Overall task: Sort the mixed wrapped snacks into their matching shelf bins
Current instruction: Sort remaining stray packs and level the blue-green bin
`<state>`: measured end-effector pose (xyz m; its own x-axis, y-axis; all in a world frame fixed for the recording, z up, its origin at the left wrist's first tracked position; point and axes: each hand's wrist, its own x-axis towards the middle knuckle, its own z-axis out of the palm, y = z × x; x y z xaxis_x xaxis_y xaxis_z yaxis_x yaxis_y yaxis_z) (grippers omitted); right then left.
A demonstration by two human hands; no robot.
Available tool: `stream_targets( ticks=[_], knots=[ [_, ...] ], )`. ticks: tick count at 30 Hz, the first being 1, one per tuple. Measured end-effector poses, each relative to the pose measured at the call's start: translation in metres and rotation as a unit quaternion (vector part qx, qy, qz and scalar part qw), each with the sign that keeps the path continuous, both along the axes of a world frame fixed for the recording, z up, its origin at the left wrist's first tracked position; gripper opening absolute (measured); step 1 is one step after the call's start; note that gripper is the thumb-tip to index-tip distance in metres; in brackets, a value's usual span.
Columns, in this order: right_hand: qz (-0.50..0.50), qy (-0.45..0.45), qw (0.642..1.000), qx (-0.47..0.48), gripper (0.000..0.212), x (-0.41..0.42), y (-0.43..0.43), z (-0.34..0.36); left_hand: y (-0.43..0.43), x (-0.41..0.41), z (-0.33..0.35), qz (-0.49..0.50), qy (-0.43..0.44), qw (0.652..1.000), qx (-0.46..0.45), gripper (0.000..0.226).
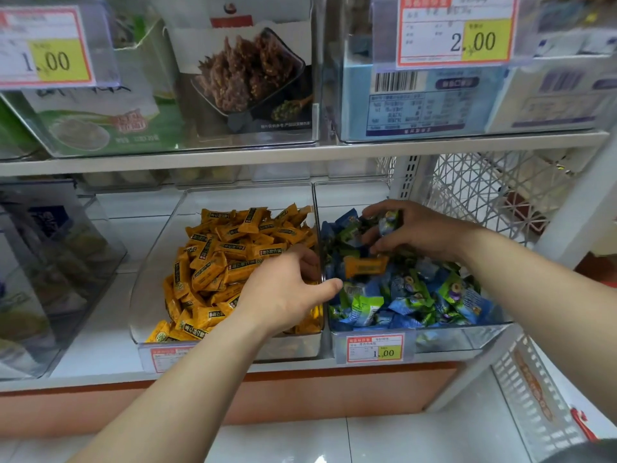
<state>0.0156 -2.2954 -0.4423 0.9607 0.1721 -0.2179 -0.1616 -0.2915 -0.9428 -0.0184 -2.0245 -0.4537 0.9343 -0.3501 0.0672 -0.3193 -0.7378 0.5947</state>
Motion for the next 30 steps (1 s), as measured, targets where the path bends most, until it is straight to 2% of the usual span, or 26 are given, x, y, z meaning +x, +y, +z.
stream_targets(
  ticks=[3, 4, 5, 7, 8, 9, 10, 11, 13, 16, 20, 22, 25, 28, 30],
  knots=[
    [-0.011, -0.014, 0.999, -0.035, 0.064, -0.004, 0.000, 0.009, -0.004, -0.002, 0.004, 0.008, -0.032, 0.999, -0.015, 0.053],
    [-0.004, -0.009, 0.996, -0.083, 0.063, -0.005, 0.000, 0.011, -0.006, -0.003, 0.006, 0.012, -0.051, 0.999, -0.013, 0.052],
    [0.005, -0.008, 0.983, -0.181, 0.063, -0.006, 0.001, 0.013, -0.008, -0.003, 0.007, 0.015, -0.067, 0.998, -0.006, 0.053],
    [0.018, -0.030, 0.904, -0.426, 0.064, -0.007, 0.004, 0.013, -0.011, -0.004, 0.007, 0.016, -0.078, 0.997, -0.001, 0.056],
    [0.011, -0.077, 0.871, -0.485, 0.059, -0.008, 0.009, 0.011, -0.011, -0.003, 0.007, 0.016, -0.077, 0.997, -0.006, 0.055],
    [0.006, -0.134, 0.863, -0.487, 0.048, -0.009, 0.015, 0.010, -0.011, -0.003, 0.007, 0.016, -0.075, 0.997, -0.012, 0.054],
    [0.016, -0.178, 0.873, -0.453, 0.035, -0.010, 0.023, 0.010, -0.010, -0.003, 0.007, 0.015, -0.073, 0.997, -0.018, 0.053],
    [0.040, -0.184, 0.889, -0.417, 0.024, -0.012, 0.031, 0.008, -0.009, -0.002, 0.007, 0.012, -0.071, 0.997, -0.023, 0.053],
    [0.099, -0.112, 0.904, -0.401, 0.024, -0.012, 0.046, 0.002, -0.008, -0.002, 0.007, 0.006, -0.067, 0.997, -0.030, 0.053],
    [0.167, -0.015, 0.877, -0.450, 0.029, -0.007, 0.058, -0.007, -0.007, -0.002, 0.007, 0.004, -0.064, 0.997, -0.034, 0.055],
    [0.183, -0.003, 0.881, -0.436, 0.023, -0.005, 0.056, -0.004, -0.005, -0.002, 0.006, -0.005, -0.055, 0.997, -0.046, 0.056],
    [0.171, -0.040, 0.878, -0.445, 0.018, -0.009, 0.051, 0.002, -0.004, -0.002, 0.006, -0.008, -0.057, 0.997, -0.042, 0.056],
    [0.095, -0.131, 0.897, -0.410, 0.009, -0.017, 0.043, 0.013, -0.005, -0.002, 0.008, 0.003, -0.112, 0.993, -0.030, 0.055],
    [0.033, -0.192, 0.934, -0.300, 0.012, -0.026, 0.043, 0.024, -0.010, -0.004, 0.014, -0.007, -0.167, 0.985, -0.053, 0.053],
    [0.014, -0.199, 0.961, -0.190, 0.016, -0.030, 0.051, 0.026, -0.014, -0.008, 0.019, -0.030, -0.155, 0.983, -0.095, 0.045]
  ],
)
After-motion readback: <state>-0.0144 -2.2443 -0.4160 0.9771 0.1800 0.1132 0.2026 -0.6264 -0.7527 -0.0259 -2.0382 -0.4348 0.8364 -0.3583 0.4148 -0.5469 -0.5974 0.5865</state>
